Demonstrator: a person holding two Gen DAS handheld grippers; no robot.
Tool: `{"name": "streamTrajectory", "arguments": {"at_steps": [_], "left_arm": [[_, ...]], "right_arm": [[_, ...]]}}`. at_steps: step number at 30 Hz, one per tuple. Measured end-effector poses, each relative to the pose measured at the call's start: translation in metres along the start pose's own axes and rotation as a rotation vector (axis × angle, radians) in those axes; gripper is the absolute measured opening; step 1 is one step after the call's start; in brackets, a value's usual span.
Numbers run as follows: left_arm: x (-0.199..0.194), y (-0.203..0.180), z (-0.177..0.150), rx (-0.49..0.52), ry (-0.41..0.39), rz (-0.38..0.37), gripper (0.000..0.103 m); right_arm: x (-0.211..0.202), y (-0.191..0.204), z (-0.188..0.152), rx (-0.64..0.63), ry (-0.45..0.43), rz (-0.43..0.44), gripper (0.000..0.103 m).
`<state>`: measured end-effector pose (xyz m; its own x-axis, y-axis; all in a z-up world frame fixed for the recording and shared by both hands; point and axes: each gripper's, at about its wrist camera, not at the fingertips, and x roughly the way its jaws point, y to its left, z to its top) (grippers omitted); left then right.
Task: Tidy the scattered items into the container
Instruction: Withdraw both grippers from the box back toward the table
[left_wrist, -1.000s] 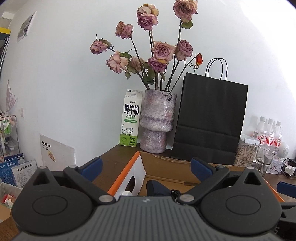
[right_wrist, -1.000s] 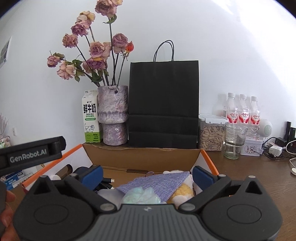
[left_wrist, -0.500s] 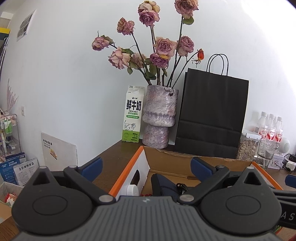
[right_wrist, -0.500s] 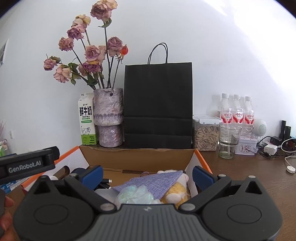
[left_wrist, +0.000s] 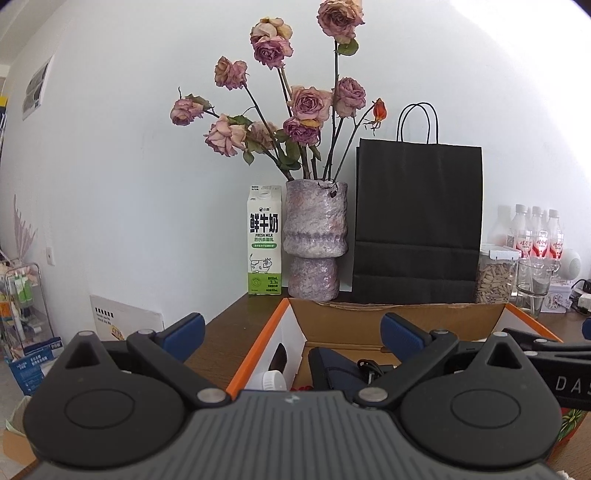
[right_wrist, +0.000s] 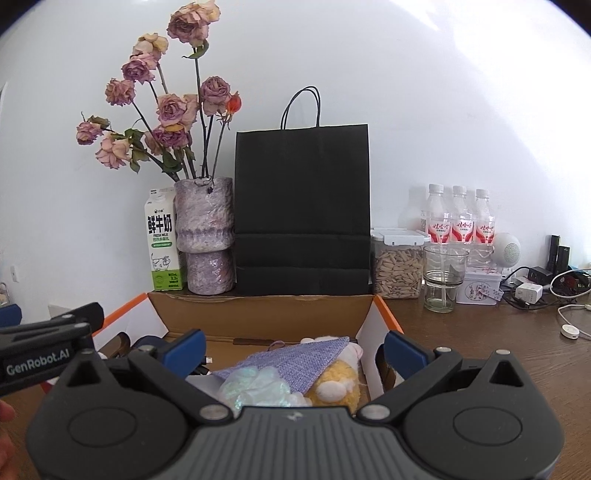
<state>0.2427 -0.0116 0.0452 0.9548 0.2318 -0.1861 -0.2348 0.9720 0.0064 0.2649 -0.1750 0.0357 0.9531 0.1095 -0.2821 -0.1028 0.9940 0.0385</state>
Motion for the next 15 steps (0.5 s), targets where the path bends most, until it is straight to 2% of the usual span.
{"name": "streamTrajectory", "arguments": {"at_steps": [15], "left_arm": [[-0.015, 0.002, -0.02, 0.108, -0.017, 0.023, 0.103]], "right_arm": [[-0.019, -0.003, -0.009, -0.031, 0.007, 0.007, 0.103]]}}
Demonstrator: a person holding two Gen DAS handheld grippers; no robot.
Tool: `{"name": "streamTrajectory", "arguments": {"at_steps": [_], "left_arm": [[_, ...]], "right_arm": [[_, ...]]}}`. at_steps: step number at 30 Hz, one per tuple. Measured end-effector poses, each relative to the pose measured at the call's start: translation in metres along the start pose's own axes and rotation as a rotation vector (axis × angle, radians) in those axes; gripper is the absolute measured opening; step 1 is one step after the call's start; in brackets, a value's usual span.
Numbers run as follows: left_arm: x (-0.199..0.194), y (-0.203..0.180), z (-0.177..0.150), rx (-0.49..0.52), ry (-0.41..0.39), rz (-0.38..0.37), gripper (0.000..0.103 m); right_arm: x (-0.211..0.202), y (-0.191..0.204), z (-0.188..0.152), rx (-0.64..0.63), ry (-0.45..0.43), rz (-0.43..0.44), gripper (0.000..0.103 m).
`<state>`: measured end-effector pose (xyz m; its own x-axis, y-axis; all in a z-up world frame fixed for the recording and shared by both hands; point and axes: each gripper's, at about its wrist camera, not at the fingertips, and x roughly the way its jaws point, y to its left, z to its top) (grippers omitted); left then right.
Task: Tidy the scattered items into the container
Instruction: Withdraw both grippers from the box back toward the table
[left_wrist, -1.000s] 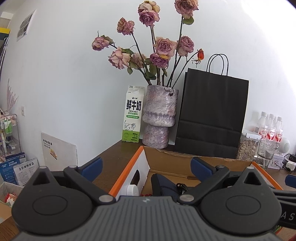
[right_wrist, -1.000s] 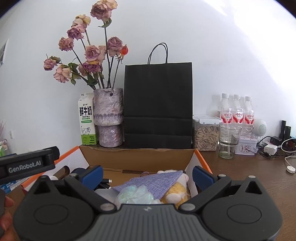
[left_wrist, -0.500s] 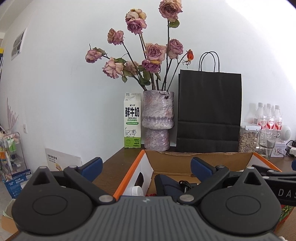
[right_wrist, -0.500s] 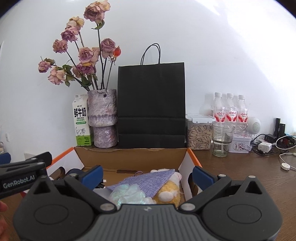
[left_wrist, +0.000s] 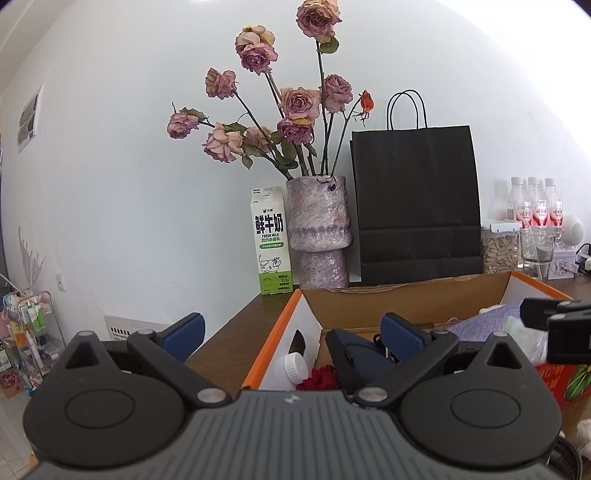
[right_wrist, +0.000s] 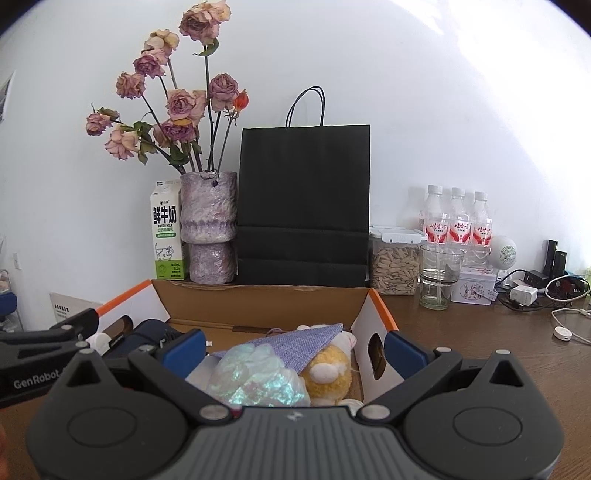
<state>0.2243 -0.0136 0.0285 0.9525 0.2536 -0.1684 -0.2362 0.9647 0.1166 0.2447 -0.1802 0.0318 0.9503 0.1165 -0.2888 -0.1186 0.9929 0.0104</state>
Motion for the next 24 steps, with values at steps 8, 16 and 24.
{"name": "streamTrajectory", "arguments": {"at_steps": [8, 16, 24], "left_arm": [[-0.013, 0.008, -0.013, 0.044, 0.022, -0.014, 0.103], [-0.034, 0.011, -0.029, 0.109, 0.033, 0.002, 0.103], [-0.053, 0.031, -0.037, 0.047, 0.16, -0.088, 0.103]], "right_arm": [[-0.02, -0.012, -0.015, -0.003, -0.002, -0.015, 0.103], [-0.039, -0.029, -0.034, 0.014, 0.032, -0.04, 0.103], [-0.067, -0.028, -0.057, -0.035, 0.106, -0.004, 0.103]]}}
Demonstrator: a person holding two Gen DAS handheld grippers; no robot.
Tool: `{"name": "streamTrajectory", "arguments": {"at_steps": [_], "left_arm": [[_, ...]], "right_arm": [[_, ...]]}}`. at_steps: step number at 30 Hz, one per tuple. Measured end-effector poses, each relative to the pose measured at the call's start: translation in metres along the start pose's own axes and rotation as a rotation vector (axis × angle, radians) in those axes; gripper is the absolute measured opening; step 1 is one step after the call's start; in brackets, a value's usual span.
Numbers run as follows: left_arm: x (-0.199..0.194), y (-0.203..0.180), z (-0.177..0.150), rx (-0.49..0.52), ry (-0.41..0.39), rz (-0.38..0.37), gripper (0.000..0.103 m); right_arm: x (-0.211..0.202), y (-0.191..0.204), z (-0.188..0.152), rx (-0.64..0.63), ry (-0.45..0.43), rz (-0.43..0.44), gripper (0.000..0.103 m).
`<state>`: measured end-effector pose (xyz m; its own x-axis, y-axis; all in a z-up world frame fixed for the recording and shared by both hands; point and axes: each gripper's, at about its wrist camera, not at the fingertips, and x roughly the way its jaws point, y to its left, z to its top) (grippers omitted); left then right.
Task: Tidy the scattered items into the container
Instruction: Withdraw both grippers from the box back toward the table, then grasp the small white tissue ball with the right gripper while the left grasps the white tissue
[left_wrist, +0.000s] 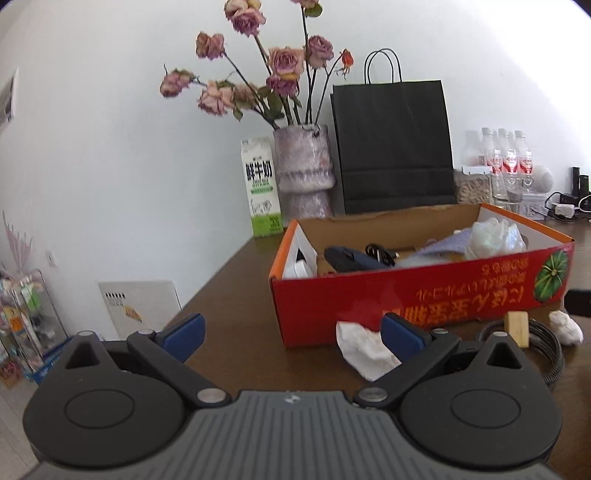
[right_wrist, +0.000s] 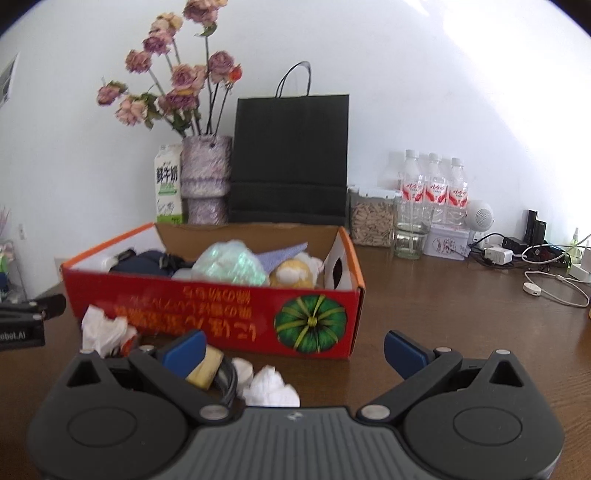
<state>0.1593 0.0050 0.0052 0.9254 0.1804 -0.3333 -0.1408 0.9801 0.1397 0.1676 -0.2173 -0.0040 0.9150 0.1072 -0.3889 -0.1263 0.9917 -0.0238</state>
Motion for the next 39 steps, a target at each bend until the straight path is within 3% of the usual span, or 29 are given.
{"name": "streamTrajectory", "arguments": {"at_steps": [7, 15, 19, 34, 38, 39], "left_arm": [[-0.003, 0.007, -0.012, 0.004, 0.144, -0.08, 0.103], [0.02, 0.011, -0.02, -0.024, 0.321, -0.121, 0.103], [0.024, 0.018, -0.022, -0.078, 0.341, -0.143, 0.103], [0.024, 0.017, -0.021, -0.076, 0.343, -0.144, 0.103], [0.024, 0.018, -0.021, -0.076, 0.343, -0.144, 0.103], [0.024, 0.018, -0.021, -0.076, 0.343, -0.144, 0.103]], "right_arm": [[-0.013, 0.002, -0.012, -0.032, 0.086, 0.019, 0.103], [0.007, -0.015, -0.018, -0.003, 0.236, 0.002, 0.103], [0.016, -0.019, -0.02, 0.024, 0.289, 0.004, 0.103], [0.027, -0.02, -0.015, 0.032, 0.291, 0.015, 0.102], [0.036, -0.019, -0.01, 0.022, 0.27, 0.029, 0.089], [0.038, -0.019, -0.008, 0.022, 0.266, 0.042, 0.082]]}}
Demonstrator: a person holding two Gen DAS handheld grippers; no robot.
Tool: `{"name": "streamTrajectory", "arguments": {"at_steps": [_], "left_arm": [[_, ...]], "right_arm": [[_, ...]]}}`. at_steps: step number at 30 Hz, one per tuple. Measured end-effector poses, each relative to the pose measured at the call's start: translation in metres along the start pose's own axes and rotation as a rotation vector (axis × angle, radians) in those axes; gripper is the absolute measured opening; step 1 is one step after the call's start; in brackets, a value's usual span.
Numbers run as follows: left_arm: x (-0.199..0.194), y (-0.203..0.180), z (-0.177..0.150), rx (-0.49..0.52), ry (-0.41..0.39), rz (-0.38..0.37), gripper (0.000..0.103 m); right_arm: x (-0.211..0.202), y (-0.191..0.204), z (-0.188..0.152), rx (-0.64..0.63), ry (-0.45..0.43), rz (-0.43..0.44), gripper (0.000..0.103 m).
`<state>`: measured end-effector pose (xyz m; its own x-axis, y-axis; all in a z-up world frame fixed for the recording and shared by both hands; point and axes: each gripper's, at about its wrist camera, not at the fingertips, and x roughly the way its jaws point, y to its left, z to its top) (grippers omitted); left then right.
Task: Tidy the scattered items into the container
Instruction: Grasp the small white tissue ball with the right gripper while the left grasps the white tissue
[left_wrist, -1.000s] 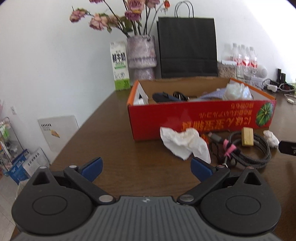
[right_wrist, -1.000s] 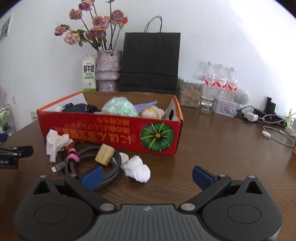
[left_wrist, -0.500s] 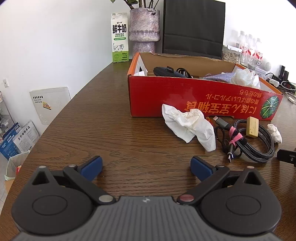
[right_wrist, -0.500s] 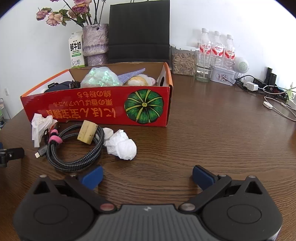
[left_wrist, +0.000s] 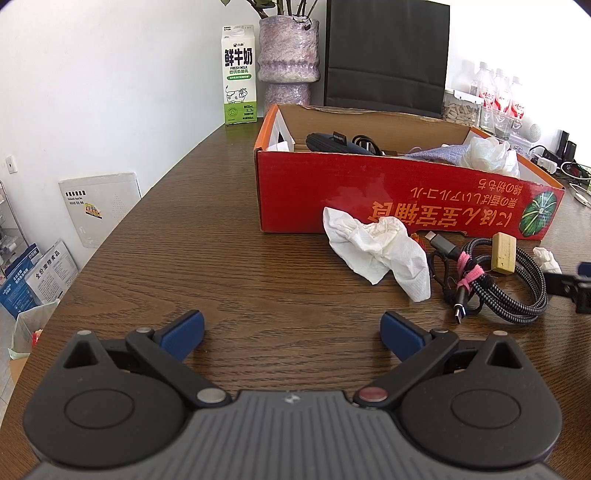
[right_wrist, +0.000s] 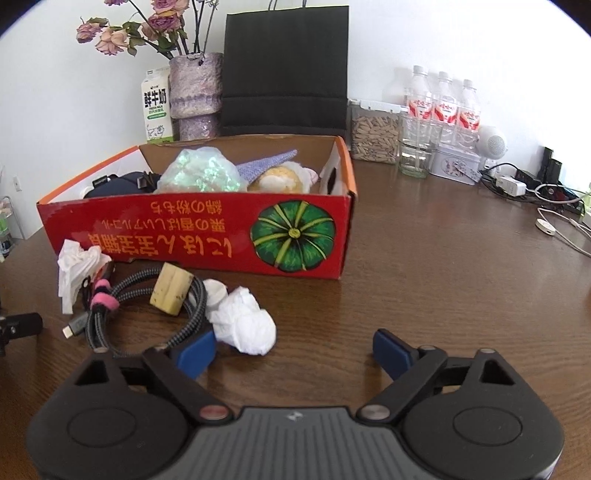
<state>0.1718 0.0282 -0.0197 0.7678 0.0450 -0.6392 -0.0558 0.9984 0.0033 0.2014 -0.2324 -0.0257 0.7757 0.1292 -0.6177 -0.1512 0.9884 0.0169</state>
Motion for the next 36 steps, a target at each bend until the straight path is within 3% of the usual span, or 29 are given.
{"name": "streamTrajectory", "arguments": {"at_steps": [1, 2, 3, 4, 6, 22, 30, 33, 36], "left_arm": [[0.0, 0.0, 0.0, 0.0, 0.0, 0.0, 0.103], [0.0, 0.0, 0.0, 0.0, 0.0, 0.0, 0.103], [0.0, 0.0, 0.0, 0.0, 0.0, 0.0, 0.103], [0.0, 0.0, 0.0, 0.0, 0.0, 0.0, 0.103], [0.0, 0.0, 0.0, 0.0, 0.0, 0.0, 0.103], [0.002, -0.017, 0.029, -0.018, -0.082, -0.034, 0.103], [0.026, -0.032, 0.044, -0.017, -0.061, -0.018, 0.103], [0.032, -0.035, 0.045, -0.011, -0.053, -0.009, 0.096], [0.039, -0.035, 0.045, -0.011, -0.029, -0.009, 0.075]], "right_arm": [[0.001, 0.001, 0.002, -0.001, -0.005, 0.016, 0.075], [0.001, 0.001, 0.002, -0.005, -0.013, 0.033, 0.058], [0.0, 0.003, 0.003, -0.01, -0.026, 0.05, 0.029], [-0.001, 0.003, 0.003, -0.004, -0.034, 0.083, 0.016], [-0.003, 0.003, 0.002, 0.006, -0.041, 0.116, 0.019], [-0.006, -0.001, 0.002, 0.042, -0.059, 0.088, 0.019], [-0.008, -0.001, 0.001, 0.04, -0.068, 0.088, 0.019], [-0.008, 0.0, 0.001, 0.037, -0.07, 0.09, 0.02], [-0.008, 0.0, 0.001, 0.034, -0.071, 0.091, 0.02]]}}
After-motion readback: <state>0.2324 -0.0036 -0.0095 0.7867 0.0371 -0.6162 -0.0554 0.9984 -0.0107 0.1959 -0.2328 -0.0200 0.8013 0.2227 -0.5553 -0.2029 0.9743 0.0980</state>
